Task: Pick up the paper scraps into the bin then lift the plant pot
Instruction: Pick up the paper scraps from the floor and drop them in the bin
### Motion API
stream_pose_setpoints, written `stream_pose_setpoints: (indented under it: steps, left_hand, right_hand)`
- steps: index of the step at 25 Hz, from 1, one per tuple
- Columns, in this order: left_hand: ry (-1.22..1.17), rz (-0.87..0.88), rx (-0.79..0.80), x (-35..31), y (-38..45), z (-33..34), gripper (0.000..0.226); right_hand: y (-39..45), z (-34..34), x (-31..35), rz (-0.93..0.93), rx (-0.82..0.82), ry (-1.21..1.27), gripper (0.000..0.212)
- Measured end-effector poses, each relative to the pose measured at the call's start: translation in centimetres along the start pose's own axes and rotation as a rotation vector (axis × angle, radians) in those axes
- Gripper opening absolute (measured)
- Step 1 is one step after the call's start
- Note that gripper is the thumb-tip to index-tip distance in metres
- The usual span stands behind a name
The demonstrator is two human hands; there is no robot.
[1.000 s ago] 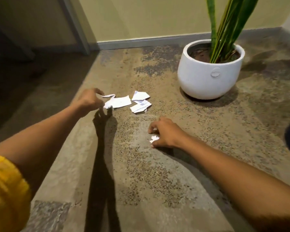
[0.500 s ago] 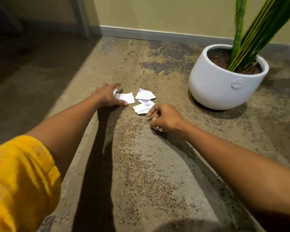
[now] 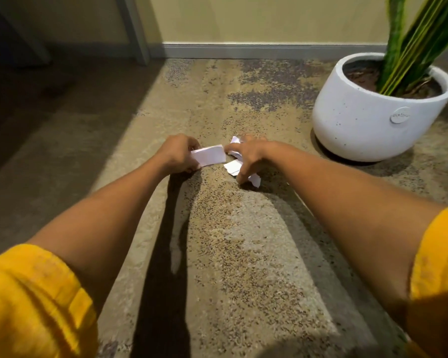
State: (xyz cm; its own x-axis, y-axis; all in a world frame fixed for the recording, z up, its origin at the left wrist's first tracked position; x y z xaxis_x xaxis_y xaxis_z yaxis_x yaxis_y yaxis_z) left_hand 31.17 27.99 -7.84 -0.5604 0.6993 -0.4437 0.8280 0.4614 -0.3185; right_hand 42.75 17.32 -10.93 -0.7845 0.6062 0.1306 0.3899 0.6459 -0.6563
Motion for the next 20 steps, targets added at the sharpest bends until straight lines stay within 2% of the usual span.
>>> stream_pose_setpoints:
  steps: [2,6,9,11,13,15,18,20]
  left_hand:
    - [-0.156,-0.011,0.060,0.7,-0.6,0.2,0.032]
    - [-0.578,-0.090,0.075,2.8,-2.0,-0.4,0.029]
    - [-0.842,-0.182,0.065,3.9,-2.9,-0.2,0.025]
    - [-0.987,-0.227,0.011,4.6,-3.2,0.0,0.031]
    - [-1.066,-0.258,-0.066,5.0,-3.2,-0.1,0.037]
    - [-1.122,-0.279,-0.119,4.5,-3.1,-0.3,0.034]
    - [-1.118,-0.323,-0.068,2.6,-2.8,0.3,0.029]
    - [-1.101,-0.311,-0.003,1.1,-2.7,0.8,0.018]
  right_hand:
    - [-0.2,0.1,0.1,-0.012,-0.077,0.020,0.084]
    - [-3.1,1.1,-0.2,-0.054,-0.269,0.185,0.048]
    - [-5.6,2.0,-1.5,-0.067,-0.376,0.429,0.013]
    - [-6.8,2.9,-2.6,-0.073,-0.371,0.682,0.021]
    - [-8.4,3.8,-3.5,-0.081,-0.337,0.945,0.013]
    - [-9.8,4.6,-4.4,-0.061,-0.322,1.160,0.015]
    - [-10.4,5.3,-5.3,-0.047,-0.323,1.442,0.023]
    - [-10.3,5.4,-5.6,-0.019,-0.364,1.524,0.029]
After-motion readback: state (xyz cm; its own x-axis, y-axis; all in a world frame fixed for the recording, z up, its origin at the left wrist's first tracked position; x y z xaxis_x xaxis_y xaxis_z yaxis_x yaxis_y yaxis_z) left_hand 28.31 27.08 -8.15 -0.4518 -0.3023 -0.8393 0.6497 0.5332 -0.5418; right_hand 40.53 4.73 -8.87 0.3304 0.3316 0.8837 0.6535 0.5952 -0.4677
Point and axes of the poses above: each hand's wrist, its own y-axis towards the middle knuckle, its own z-axis out of the palm, x = y × z, the point moved 6 cm from there along y, towards the middle knuckle, and after that the axes turned 10 degrees about x, right-handed, at the moved point
